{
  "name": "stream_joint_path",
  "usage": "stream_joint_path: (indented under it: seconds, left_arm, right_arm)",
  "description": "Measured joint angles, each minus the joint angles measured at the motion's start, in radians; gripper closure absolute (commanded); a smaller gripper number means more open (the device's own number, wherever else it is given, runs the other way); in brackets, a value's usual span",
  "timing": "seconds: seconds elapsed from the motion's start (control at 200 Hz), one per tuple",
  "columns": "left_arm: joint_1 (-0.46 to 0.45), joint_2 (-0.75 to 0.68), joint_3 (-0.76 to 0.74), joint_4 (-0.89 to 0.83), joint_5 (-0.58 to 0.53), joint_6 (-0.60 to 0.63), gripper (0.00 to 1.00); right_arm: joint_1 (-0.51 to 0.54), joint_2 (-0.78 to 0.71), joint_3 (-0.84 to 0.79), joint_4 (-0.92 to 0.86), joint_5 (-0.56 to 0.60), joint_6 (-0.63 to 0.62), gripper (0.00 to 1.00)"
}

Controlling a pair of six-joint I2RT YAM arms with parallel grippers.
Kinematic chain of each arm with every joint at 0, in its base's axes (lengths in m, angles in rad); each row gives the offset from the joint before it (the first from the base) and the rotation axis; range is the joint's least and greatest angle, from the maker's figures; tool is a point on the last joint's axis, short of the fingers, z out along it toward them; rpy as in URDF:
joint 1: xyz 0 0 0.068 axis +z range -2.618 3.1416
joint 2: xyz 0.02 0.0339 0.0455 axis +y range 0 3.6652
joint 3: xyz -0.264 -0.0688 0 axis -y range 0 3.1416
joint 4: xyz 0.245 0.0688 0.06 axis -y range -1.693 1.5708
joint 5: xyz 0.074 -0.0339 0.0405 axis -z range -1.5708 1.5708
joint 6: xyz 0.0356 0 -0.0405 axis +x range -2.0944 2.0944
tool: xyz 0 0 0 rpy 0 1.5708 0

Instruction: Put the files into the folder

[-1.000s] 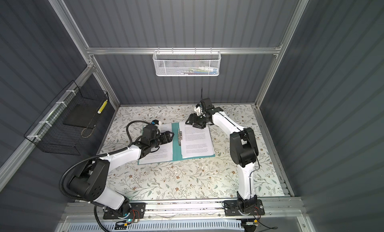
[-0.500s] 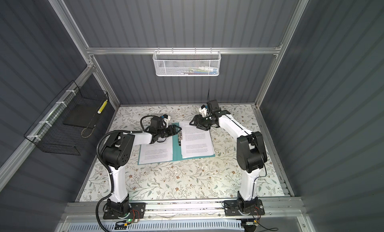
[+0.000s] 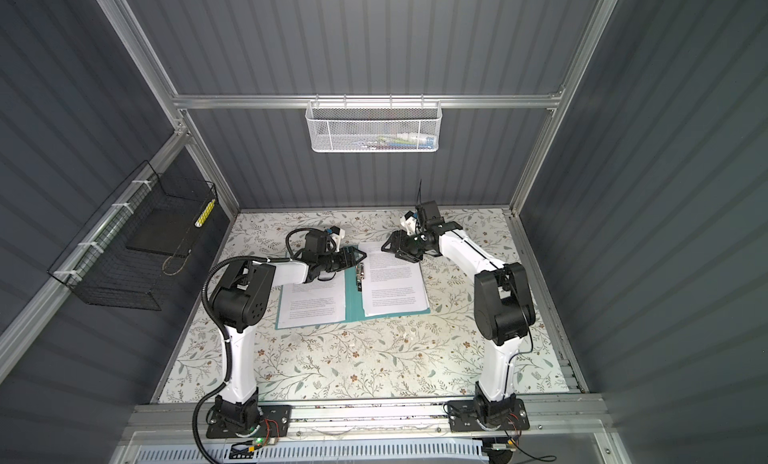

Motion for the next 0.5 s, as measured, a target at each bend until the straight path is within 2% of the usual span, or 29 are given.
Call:
stream_joint_path:
  seconds: [0.5]
  left_arm:
    - [0.0, 0.019, 0.011, 0.045, 0.08, -0.031, 0.33]
  right_arm:
    - [-0.022, -0.003, -0.034, 0.029, -0.015, 0.019, 0.37]
